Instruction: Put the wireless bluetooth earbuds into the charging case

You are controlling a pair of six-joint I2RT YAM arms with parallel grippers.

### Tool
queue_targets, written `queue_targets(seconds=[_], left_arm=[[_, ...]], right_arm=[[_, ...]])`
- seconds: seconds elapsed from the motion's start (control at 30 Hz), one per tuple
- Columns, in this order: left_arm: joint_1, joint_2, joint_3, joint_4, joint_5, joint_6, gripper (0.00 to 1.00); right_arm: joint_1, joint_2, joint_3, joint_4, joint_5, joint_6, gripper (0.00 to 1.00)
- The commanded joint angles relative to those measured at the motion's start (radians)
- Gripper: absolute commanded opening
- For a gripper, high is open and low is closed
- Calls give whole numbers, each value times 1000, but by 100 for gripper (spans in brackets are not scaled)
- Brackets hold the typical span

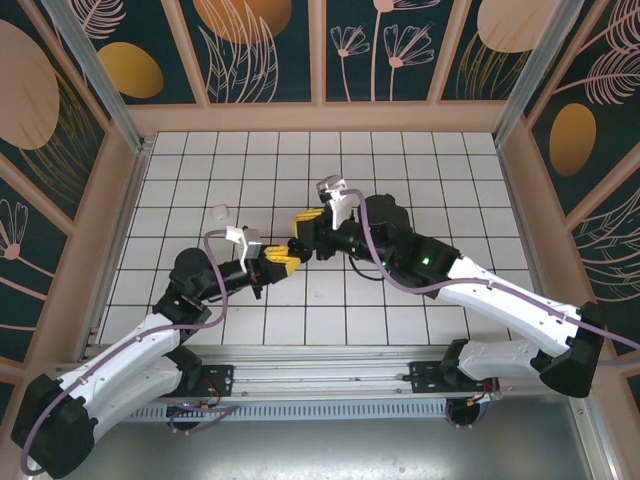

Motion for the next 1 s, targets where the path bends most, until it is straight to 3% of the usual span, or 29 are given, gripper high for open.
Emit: queue_targets(seconds=[0.0, 0.97], left_arm=[[-5, -12, 23, 78, -8, 15, 0], [-6, -52, 14, 133, -58, -56, 0]], right_arm=[[31, -14, -21, 92, 33, -25, 14], [71, 4, -62, 39, 71, -75, 14]])
